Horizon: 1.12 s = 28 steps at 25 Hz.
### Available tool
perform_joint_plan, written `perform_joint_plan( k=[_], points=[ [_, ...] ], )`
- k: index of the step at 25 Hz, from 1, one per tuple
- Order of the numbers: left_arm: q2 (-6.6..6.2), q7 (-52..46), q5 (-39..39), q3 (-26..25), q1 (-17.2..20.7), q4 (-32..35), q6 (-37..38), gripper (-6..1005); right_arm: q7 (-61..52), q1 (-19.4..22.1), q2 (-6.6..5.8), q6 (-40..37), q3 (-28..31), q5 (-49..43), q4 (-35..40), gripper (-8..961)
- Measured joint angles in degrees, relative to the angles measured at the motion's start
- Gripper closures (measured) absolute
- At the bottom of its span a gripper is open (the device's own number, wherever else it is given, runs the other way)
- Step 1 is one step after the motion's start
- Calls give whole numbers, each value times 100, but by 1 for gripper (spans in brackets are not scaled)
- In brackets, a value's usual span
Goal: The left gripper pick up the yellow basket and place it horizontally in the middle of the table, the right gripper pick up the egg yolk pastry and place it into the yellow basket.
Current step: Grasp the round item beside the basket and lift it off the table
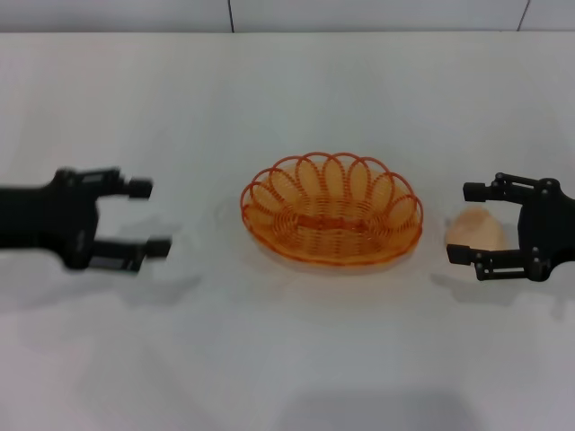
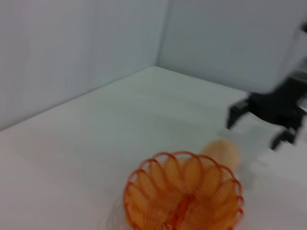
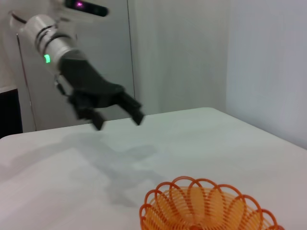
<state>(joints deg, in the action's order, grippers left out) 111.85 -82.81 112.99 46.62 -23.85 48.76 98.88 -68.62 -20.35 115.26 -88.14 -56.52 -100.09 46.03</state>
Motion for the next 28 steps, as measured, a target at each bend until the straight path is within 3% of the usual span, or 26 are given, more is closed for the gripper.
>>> perform_joint_plan(
  k=[5,11,16,18,28],
  points=[
    [-11,742,143,-138,319,-65,127,111,-33,88,-6,-10,3,-1,40,83],
    [3,1124,310,-298,333,-353,155,111,-473,57,-34,110,6,-127,242,84],
    [23,1174,489,-291,324,-368,316,111,-1313,62,-28,297,-50,-717,935,87],
    [23,1186,490,-286,306,-368,350,111,-2109,-106,-27,447,-150,-1357,1282,93],
    [23,1188,564,-265,224,-367,349,112,-3217,-534,-20,427,-276,-2403,1520,116]
  ],
)
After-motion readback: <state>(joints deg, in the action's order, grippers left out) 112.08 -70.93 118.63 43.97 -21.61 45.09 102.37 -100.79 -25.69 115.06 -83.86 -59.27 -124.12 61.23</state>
